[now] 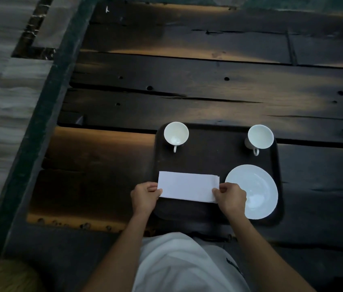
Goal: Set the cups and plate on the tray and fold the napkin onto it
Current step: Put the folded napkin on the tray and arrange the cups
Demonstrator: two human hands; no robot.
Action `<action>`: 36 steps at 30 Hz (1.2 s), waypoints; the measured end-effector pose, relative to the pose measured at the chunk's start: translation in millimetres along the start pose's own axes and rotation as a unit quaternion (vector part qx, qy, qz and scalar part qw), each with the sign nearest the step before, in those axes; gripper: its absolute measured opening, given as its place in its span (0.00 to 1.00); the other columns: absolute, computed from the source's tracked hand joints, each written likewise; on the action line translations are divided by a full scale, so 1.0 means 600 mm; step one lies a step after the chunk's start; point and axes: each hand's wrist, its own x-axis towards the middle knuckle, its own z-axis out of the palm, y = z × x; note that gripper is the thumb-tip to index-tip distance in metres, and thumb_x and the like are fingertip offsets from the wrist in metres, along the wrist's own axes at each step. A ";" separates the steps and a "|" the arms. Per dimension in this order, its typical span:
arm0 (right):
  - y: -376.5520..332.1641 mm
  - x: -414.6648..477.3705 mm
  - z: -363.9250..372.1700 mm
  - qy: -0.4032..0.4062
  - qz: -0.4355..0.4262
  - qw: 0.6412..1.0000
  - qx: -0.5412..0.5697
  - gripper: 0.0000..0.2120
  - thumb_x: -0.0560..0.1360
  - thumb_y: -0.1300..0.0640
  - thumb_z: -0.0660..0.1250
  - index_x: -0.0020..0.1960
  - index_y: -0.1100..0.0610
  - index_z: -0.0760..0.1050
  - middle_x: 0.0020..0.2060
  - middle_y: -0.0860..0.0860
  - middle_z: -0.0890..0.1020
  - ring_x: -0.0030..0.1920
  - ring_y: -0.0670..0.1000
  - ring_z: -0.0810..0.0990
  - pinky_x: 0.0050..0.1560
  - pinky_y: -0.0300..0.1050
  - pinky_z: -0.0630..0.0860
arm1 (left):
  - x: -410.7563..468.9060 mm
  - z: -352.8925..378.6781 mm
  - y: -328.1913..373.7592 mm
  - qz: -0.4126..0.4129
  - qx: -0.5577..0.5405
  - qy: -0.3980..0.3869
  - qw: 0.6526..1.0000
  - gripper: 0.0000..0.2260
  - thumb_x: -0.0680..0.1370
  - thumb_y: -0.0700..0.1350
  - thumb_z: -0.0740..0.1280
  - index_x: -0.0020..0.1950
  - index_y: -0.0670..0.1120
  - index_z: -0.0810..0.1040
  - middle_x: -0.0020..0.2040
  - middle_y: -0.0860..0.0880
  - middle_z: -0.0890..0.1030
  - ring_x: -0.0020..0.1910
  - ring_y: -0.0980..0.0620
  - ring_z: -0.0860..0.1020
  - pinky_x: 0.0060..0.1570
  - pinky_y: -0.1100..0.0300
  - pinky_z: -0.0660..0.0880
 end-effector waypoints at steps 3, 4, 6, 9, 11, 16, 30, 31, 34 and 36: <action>0.002 -0.002 0.006 0.007 -0.018 0.999 -0.029 0.08 0.74 0.55 0.70 0.39 0.58 0.82 0.32 0.49 0.83 0.35 0.55 0.77 0.37 0.44 0.67 | -0.002 0.001 0.006 0.030 0.075 0.007 0.997 0.12 0.72 0.39 0.77 0.55 0.42 0.85 0.49 0.45 0.87 0.47 0.49 0.84 0.53 0.56 0.80; 0.002 -0.003 0.007 0.008 -0.023 0.999 -0.040 0.08 0.74 0.54 0.69 0.39 0.58 0.81 0.32 0.50 0.83 0.34 0.54 0.75 0.38 0.44 0.67 | -0.005 0.001 0.011 0.042 0.111 0.014 0.993 0.11 0.73 0.40 0.77 0.55 0.43 0.85 0.49 0.46 0.87 0.48 0.50 0.84 0.51 0.59 0.78; 0.002 -0.002 0.007 0.009 -0.031 0.998 -0.057 0.08 0.74 0.54 0.69 0.40 0.58 0.80 0.32 0.49 0.82 0.34 0.54 0.74 0.38 0.46 0.68 | -0.011 0.001 0.019 0.060 0.160 0.025 0.985 0.10 0.74 0.42 0.75 0.55 0.44 0.85 0.49 0.47 0.86 0.49 0.50 0.83 0.47 0.62 0.76; -0.001 -0.004 0.007 0.002 -0.036 0.996 -0.080 0.08 0.74 0.53 0.67 0.42 0.57 0.78 0.34 0.49 0.82 0.36 0.55 0.77 0.37 0.47 0.69 | -0.013 0.002 0.025 0.067 0.205 0.025 0.976 0.08 0.76 0.43 0.74 0.55 0.45 0.83 0.50 0.48 0.85 0.49 0.51 0.83 0.45 0.63 0.75; -0.006 -0.006 0.006 0.010 -0.042 0.995 -0.087 0.06 0.73 0.53 0.68 0.43 0.56 0.75 0.36 0.49 0.80 0.37 0.56 0.78 0.37 0.47 0.69 | -0.011 0.002 0.025 0.072 0.231 0.018 0.970 0.08 0.76 0.44 0.73 0.55 0.46 0.82 0.51 0.48 0.85 0.50 0.50 0.82 0.47 0.59 0.78; -0.011 -0.005 0.007 0.007 -0.095 0.991 -0.092 0.12 0.74 0.58 0.66 0.57 0.56 0.76 0.48 0.54 0.78 0.43 0.60 0.79 0.45 0.51 0.76 | -0.007 0.004 0.022 0.149 0.300 -0.003 0.942 0.18 0.78 0.44 0.70 0.67 0.49 0.75 0.63 0.49 0.77 0.56 0.46 0.80 0.54 0.53 0.78; -0.097 0.044 -0.004 -0.054 -0.140 0.984 -0.092 0.29 0.73 0.48 0.72 0.72 0.52 0.70 0.63 0.53 0.76 0.58 0.56 0.79 0.55 0.48 0.76 | 0.060 -0.003 0.089 0.154 0.145 -0.040 0.976 0.16 0.81 0.47 0.65 0.68 0.46 0.78 0.60 0.47 0.80 0.58 0.47 0.80 0.56 0.55 0.75; -0.117 0.054 -0.002 -0.050 -0.156 0.984 -0.074 0.34 0.72 0.46 0.74 0.75 0.51 0.67 0.65 0.53 0.75 0.61 0.57 0.78 0.58 0.50 0.76 | 0.070 -0.004 0.105 0.129 0.090 -0.032 0.987 0.16 0.82 0.48 0.64 0.68 0.48 0.77 0.60 0.48 0.80 0.57 0.49 0.80 0.57 0.56 0.75; -0.182 0.086 0.006 -0.075 -0.162 0.984 0.019 0.48 0.68 0.43 0.78 0.80 0.48 0.55 0.73 0.53 0.68 0.67 0.54 0.75 0.66 0.54 0.75 | 0.099 -0.005 0.154 0.028 -0.088 -0.059 0.994 0.17 0.84 0.51 0.60 0.73 0.54 0.72 0.64 0.53 0.78 0.55 0.55 0.80 0.55 0.53 0.79; -0.221 0.102 0.010 -0.102 -0.154 0.978 0.092 0.55 0.65 0.43 0.80 0.81 0.46 0.49 0.76 0.51 0.65 0.67 0.52 0.76 0.66 0.52 0.74 | 0.114 -0.003 0.183 -0.026 -0.215 -0.095 0.972 0.18 0.85 0.50 0.57 0.76 0.54 0.68 0.65 0.54 0.75 0.52 0.54 0.80 0.50 0.55 0.80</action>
